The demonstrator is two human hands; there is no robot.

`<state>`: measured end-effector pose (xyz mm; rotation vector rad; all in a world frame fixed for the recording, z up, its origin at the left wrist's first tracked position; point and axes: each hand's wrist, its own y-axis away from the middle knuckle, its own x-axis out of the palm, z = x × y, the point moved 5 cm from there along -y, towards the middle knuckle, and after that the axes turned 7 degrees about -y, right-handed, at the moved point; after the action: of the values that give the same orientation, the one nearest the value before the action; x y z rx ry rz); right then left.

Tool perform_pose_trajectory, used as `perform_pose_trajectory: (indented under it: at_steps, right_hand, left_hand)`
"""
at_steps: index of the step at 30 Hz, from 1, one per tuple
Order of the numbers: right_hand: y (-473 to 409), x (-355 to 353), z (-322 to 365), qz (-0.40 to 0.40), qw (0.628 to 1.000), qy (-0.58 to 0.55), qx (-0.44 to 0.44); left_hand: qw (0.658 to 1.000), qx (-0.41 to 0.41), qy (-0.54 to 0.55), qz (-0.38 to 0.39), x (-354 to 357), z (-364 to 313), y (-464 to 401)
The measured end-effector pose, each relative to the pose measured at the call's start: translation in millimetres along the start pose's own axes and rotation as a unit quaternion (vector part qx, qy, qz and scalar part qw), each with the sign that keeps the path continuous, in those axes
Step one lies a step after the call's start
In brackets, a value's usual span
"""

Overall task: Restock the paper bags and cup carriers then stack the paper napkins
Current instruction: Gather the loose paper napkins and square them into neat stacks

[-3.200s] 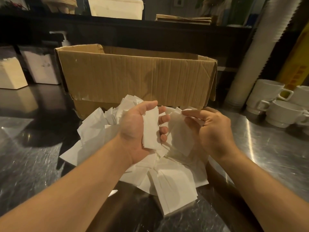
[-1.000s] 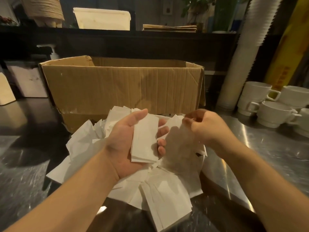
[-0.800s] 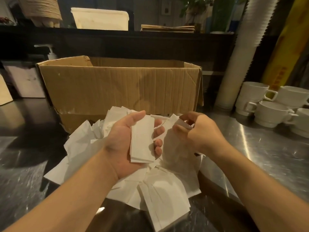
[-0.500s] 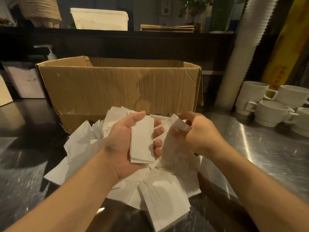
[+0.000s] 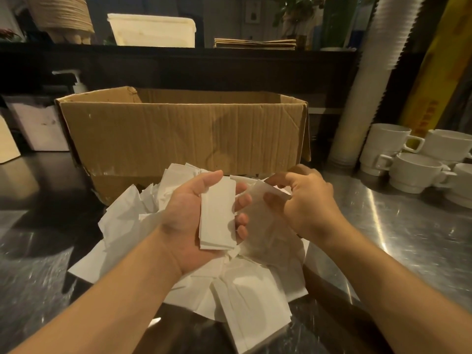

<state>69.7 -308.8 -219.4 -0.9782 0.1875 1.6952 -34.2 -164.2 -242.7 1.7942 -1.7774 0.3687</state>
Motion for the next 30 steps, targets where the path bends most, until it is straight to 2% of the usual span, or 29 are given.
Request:
perform_pose_trajectory:
  at_steps: [2,6,8,10,12,14,16,18,20,22,26,28,30]
  right_hand:
    - [-0.9,0.5,0.3,-0.018,1.000,0.012,-0.012]
    - [-1.4,-2.3,-0.1,-0.069,0.993,-0.039,-0.082]
    - [-1.4,-9.0,0.0,-0.074,0.988,-0.107,-0.085]
    - [-2.0,-17.3,1.0,-0.057,0.976,-0.204,-0.046]
    - [-2.3,-20.2,3.1,0.016,0.946,-0.325,0.011]
    - [1.7,-18.2,11.6,0.134,0.882,-0.450,0.046]
    - [9.1,-14.4,22.0,0.221,0.834,-0.505,0.031]
    - [13.7,-8.0,28.3,0.226,0.845,-0.484,-0.023]
    - [17.1,-2.8,30.8,0.165,0.885,-0.432,-0.056]
    - [18.9,-0.1,32.2,0.108,0.910,-0.396,-0.057]
    - [17.5,1.5,26.8,0.017,0.941,-0.333,-0.052]
    - [15.2,-4.4,25.4,-0.020,0.940,-0.336,-0.060]
    - [10.7,-11.4,23.8,0.010,0.891,-0.453,-0.032]
  left_hand:
    - [1.000,0.003,0.002,-0.002,0.1,-0.3,0.3]
    - [1.000,0.005,0.007,0.008,-2.1,-0.3,-1.6]
    - [1.000,0.008,0.013,0.009,-4.1,-0.7,-2.4]
    - [1.000,0.018,0.018,0.009,-3.9,-2.5,-2.6]
    - [0.999,0.029,0.024,-0.004,-5.2,-4.5,-3.8]
    - [0.999,0.040,0.024,-0.013,-8.6,-6.1,-6.3]
    - [0.999,0.037,0.003,-0.006,-6.9,-5.4,-7.0]
    - [0.999,0.017,-0.026,0.018,0.6,-1.5,-5.6]
    - [0.997,-0.005,-0.049,0.066,9.7,4.2,-3.2]
    - [0.992,-0.026,-0.059,0.112,14.9,10.5,-1.5]
    - [0.990,-0.055,-0.044,0.123,11.2,14.8,0.8]
    - [0.992,-0.058,-0.024,0.113,11.1,13.7,-0.1]
    - [0.995,-0.047,-0.019,0.088,7.7,11.1,-2.5]
